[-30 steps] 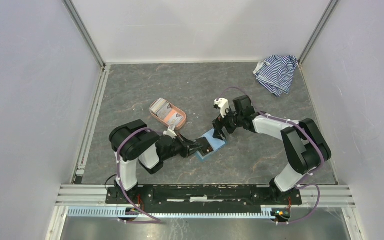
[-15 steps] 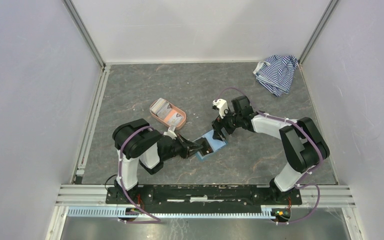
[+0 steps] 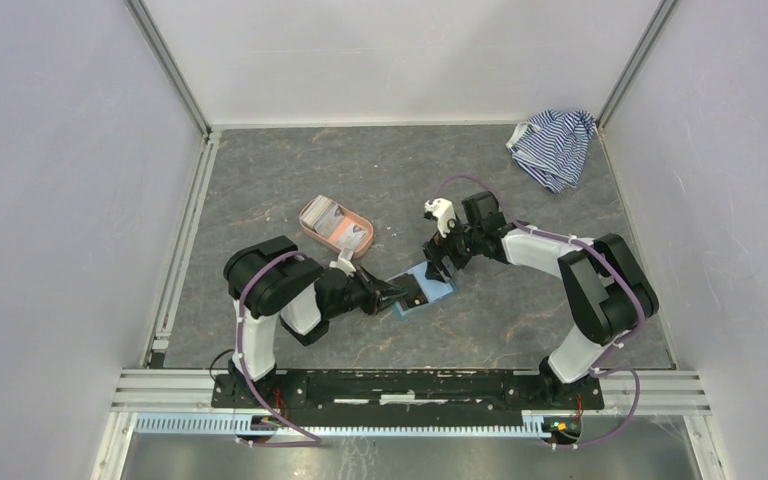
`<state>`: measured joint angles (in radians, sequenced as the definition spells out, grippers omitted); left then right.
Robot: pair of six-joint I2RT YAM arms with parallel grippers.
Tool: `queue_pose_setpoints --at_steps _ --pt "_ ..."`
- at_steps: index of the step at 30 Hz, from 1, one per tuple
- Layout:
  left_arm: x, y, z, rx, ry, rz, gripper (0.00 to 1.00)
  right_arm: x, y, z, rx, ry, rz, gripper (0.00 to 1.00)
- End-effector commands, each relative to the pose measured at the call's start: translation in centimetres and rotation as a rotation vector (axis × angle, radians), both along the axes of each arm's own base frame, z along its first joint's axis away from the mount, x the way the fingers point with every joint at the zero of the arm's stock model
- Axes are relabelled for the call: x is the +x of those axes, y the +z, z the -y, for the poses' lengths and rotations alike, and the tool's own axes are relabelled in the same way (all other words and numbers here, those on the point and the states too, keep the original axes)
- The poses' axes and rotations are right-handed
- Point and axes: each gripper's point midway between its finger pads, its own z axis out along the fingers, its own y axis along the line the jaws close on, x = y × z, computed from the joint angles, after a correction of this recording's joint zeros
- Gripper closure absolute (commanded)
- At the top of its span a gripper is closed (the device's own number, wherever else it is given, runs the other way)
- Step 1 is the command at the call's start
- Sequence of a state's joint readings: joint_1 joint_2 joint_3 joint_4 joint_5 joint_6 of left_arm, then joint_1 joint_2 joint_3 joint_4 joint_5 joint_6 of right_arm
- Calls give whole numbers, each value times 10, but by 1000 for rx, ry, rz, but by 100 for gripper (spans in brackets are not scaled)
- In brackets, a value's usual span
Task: Put the credit cards into the card holder
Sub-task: Insert the credit card into the card holder.
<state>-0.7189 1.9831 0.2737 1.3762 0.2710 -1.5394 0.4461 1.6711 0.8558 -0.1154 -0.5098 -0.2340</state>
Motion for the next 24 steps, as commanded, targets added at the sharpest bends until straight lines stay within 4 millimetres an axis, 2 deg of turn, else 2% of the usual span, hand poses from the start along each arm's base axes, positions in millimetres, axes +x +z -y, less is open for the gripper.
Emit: queue_pose_setpoints --at_steps 1,6,12,19,24 --pt "3 -3 3 28 -26 33 98 13 8 -7 0 15 44 2" --pt "6 -5 2 41 -23 42 98 12 8 -8 -3 21 43 4" --pt "7 -4 7 72 -99 100 98 12 8 -8 -6 20 45 6" --pt "13 -20 5 219 -187 125 98 13 11 -8 -4 21 51 6" --pt "15 -12 9 234 -230 166 98 15 13 -8 -1 21 59 5"
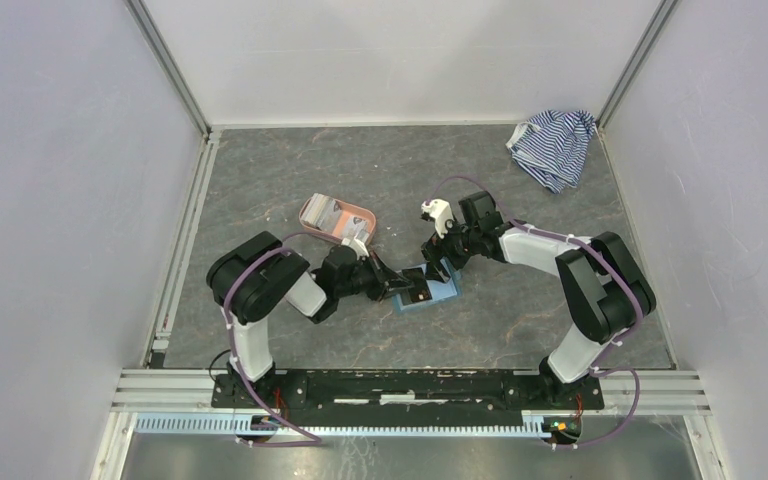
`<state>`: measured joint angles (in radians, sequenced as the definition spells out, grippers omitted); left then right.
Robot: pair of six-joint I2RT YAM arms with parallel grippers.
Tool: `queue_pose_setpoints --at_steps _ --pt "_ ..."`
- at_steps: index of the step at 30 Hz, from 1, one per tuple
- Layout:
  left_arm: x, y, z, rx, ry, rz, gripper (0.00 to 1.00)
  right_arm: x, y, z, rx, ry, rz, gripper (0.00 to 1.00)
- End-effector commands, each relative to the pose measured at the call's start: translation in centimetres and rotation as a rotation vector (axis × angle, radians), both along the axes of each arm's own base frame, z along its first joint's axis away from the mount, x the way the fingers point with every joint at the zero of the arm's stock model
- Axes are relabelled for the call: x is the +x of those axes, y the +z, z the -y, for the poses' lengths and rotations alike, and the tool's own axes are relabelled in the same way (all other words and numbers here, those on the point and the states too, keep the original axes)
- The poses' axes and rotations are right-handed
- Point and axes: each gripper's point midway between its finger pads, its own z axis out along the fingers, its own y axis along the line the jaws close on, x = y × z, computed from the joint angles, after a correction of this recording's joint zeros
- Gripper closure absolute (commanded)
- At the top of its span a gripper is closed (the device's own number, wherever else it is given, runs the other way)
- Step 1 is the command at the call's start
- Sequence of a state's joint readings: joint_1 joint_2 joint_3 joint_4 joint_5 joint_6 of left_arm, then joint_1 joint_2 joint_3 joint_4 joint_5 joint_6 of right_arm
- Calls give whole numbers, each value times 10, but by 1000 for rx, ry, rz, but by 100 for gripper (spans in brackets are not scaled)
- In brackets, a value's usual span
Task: Put the credit cards into the card holder
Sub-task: Insert the credit card into the card holder.
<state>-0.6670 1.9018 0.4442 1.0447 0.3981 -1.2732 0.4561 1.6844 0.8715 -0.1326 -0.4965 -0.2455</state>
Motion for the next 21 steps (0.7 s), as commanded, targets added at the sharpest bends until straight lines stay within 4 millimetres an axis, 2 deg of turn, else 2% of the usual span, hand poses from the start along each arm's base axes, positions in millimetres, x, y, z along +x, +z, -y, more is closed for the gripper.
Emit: queue_pose_setpoints --at_steps 1,7,13,17,21 --pt "-6 -9 -5 91 -75 46 98 15 17 -7 21 12 64 5" --pt "-13 0 -10 72 -72 66 98 19 32 -4 60 4 84 2" --pt "-6 17 -13 67 -46 155 98 20 49 -1 120 5 105 2" --pt "5 36 -13 19 9 224 98 20 48 0 131 7 99 2" --pt "15 47 -20 15 81 267 98 16 43 -1 145 25 73 2"
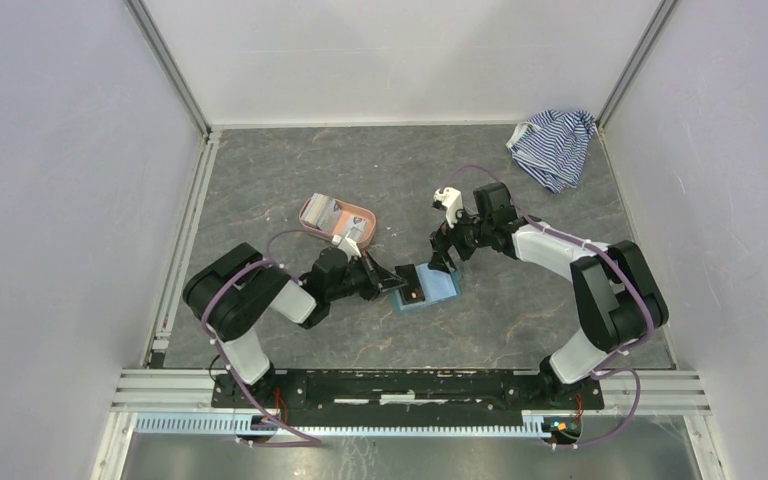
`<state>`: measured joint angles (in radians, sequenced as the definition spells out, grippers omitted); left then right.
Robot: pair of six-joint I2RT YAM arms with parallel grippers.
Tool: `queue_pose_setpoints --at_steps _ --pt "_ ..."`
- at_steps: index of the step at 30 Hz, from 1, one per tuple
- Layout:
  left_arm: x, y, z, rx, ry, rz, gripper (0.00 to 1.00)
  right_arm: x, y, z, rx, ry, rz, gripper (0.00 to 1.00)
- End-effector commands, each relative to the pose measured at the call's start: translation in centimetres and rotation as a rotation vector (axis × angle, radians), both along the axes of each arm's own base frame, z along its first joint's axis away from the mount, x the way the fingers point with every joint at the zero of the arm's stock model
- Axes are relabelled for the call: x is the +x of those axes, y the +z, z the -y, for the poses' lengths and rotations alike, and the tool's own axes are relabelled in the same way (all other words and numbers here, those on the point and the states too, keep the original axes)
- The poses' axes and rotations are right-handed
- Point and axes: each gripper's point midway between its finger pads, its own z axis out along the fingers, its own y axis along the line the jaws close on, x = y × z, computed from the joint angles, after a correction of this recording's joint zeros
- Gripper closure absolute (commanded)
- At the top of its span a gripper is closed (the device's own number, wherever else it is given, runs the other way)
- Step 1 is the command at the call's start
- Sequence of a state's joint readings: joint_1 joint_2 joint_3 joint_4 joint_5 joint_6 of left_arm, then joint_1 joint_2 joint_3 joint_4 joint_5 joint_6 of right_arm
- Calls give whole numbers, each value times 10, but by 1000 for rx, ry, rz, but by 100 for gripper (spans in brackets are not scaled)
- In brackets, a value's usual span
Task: Put the credit cards into the card holder
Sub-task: Insert the credit card into the card holder.
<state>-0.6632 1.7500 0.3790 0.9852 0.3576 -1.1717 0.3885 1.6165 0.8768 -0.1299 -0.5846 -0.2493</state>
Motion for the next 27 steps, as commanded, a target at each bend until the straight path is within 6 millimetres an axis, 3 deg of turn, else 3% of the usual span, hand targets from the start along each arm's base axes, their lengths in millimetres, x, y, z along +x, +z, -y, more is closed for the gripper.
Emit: queue_pose_setpoints --at_steps 1,9,27 --pt "20 29 -6 -33 84 157 98 3 11 -8 52 37 28 2" --pt "29 27 -9 -99 163 141 98 4 1 -6 40 19 6 2" --pt "20 0 1 -60 157 81 98 6 -7 -1 15 0 -3 2"
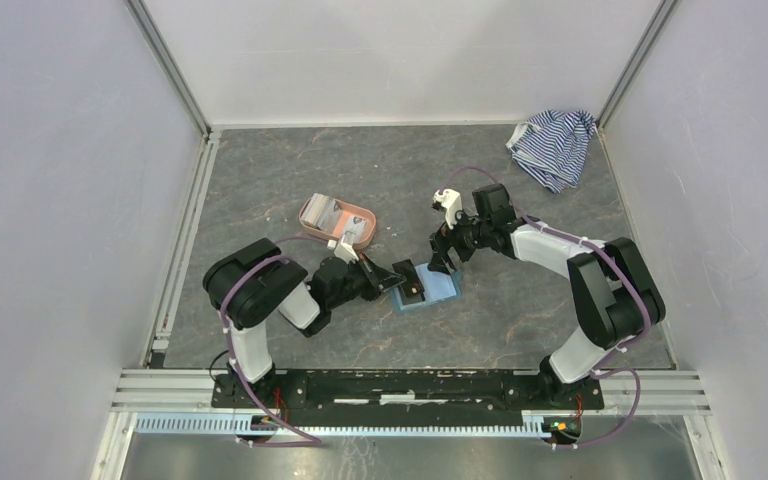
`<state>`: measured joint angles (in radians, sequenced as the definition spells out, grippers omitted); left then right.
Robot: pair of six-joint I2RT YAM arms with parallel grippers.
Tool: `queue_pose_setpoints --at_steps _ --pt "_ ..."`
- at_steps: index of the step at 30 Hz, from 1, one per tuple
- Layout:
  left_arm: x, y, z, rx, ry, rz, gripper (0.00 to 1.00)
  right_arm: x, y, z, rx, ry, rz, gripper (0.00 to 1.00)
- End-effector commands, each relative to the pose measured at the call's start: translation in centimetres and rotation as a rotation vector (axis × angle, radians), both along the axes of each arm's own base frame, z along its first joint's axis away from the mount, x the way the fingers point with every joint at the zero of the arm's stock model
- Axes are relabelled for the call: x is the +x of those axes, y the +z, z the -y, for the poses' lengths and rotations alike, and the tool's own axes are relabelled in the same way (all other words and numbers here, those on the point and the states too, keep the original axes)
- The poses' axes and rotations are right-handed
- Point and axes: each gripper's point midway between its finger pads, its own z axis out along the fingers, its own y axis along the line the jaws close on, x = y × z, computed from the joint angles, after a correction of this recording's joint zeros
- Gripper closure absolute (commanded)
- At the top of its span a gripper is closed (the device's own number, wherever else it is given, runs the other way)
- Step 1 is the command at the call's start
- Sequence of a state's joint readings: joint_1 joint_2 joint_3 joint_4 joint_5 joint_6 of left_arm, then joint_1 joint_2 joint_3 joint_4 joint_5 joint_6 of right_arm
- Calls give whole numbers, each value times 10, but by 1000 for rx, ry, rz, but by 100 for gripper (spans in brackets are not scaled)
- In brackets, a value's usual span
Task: Put the credit cards into the card holder
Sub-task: Insert the credit card into the card holder.
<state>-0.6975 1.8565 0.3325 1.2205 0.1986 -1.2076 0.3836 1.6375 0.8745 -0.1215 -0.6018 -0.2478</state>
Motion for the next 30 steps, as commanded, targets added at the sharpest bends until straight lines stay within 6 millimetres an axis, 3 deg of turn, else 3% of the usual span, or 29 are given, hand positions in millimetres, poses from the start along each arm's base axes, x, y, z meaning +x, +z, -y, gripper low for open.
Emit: queue_pose_setpoints --at_steps 1,30 --pt "6 5 4 -35 30 9 98 7 -1 -1 7 -3 17 2" --pt "-2 -4 21 -84 51 -46 98 4 -1 1 16 -20 1 2"
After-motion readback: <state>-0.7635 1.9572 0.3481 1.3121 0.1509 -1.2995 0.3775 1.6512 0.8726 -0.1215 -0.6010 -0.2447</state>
